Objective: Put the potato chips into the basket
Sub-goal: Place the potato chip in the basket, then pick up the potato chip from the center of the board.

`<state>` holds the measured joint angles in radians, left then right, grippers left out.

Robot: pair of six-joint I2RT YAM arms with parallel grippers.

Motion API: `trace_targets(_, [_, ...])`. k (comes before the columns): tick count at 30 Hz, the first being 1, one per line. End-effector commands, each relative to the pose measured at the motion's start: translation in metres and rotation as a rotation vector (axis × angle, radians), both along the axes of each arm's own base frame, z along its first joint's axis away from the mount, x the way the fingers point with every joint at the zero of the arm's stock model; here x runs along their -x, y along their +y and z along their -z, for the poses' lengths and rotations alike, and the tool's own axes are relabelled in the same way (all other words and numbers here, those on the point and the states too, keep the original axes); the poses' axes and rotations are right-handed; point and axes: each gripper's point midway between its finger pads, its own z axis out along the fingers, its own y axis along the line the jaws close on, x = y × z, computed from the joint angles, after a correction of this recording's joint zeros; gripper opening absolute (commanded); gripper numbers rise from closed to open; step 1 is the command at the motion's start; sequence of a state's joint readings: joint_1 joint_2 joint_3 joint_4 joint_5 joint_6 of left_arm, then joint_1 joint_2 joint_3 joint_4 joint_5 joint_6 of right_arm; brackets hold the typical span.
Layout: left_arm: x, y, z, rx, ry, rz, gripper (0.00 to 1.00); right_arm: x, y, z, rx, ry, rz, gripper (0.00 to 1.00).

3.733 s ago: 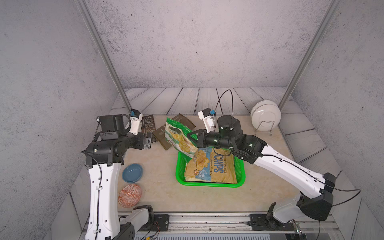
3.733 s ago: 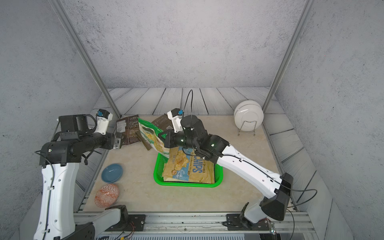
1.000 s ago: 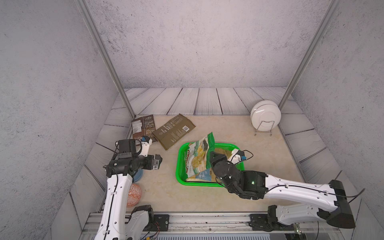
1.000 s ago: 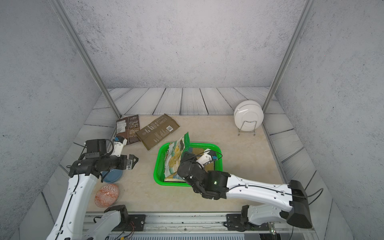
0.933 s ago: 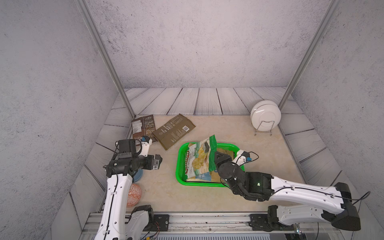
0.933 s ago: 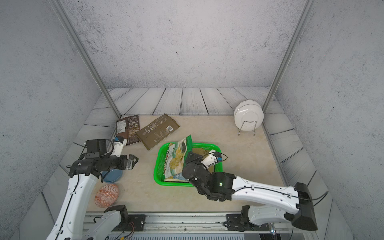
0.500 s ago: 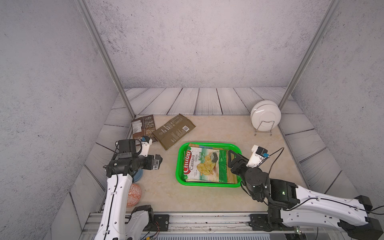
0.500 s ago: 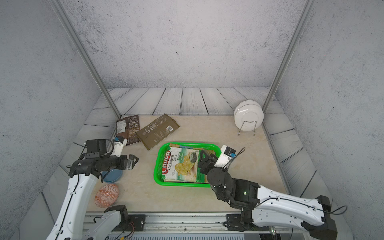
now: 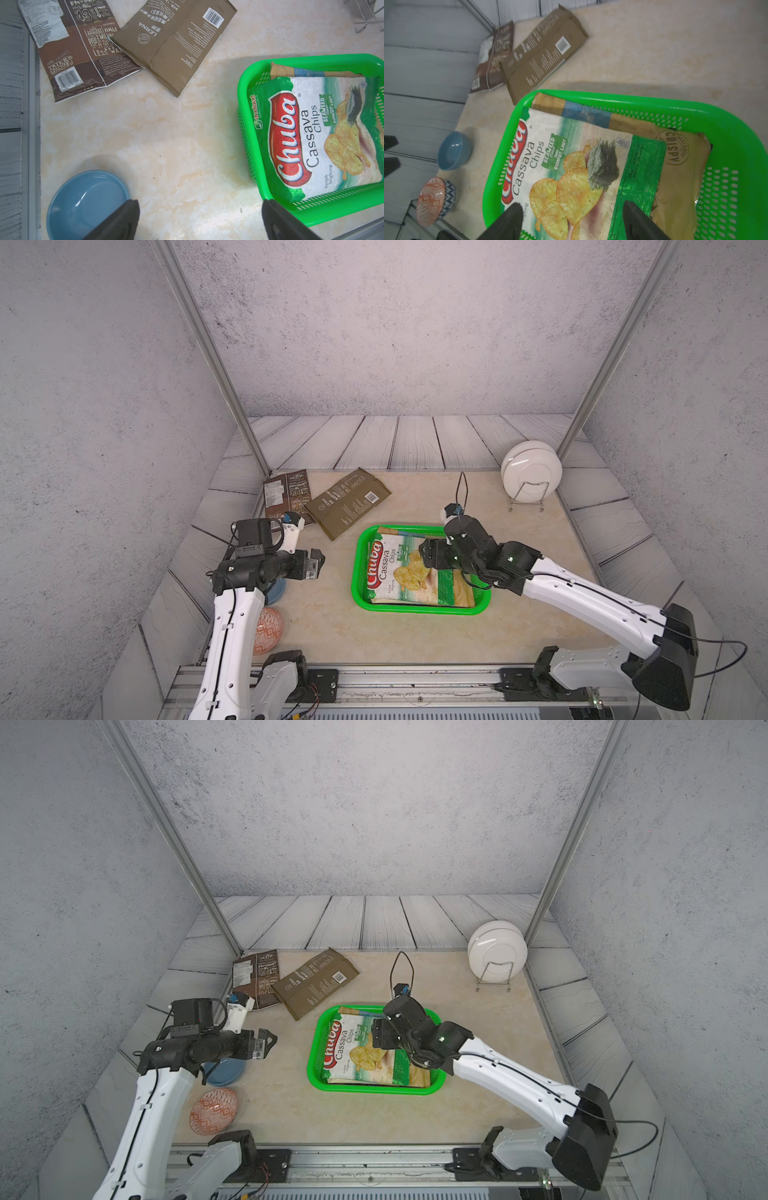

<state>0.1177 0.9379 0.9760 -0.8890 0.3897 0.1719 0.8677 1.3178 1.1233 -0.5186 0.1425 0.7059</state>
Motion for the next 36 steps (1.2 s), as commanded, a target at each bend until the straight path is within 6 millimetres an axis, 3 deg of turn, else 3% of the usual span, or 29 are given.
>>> trace_targets(1, [-0.006, 0.001, 0.001, -0.009, -0.004, 0.023, 0.98, -0.004, -0.004, 0.010, 0.027, 0.064, -0.041, 0.81])
trace_targets(4, [-0.021, 0.002, 0.000, -0.008, 0.013, 0.026, 0.98, -0.013, -0.007, 0.010, -0.009, 0.045, -0.033, 0.81])
trace_targets(11, [-0.090, 0.011, 0.012, 0.034, 0.072, -0.073, 0.96, -0.028, -0.017, -0.017, -0.125, -0.030, -0.013, 0.81])
trace_targets(19, [-0.165, -0.016, 0.066, 0.087, 0.245, -0.079, 0.79, -0.021, -0.013, -0.031, -0.163, -0.062, -0.064, 0.77])
trace_targets(23, [-0.197, -0.011, 0.097, 0.055, 0.259, -0.174, 0.70, -0.015, -0.015, -0.032, -0.186, -0.071, -0.073, 0.76])
trace_targets(32, [-0.221, 0.010, 0.150, 0.001, 0.311, -0.331, 0.71, -0.010, -0.031, -0.026, -0.148, -0.076, -0.040, 0.76])
trace_targets(36, [-0.227, 0.007, 0.164, 0.012, 0.337, -0.327, 0.73, -0.008, -0.032, -0.021, -0.147, -0.068, -0.034, 0.76])
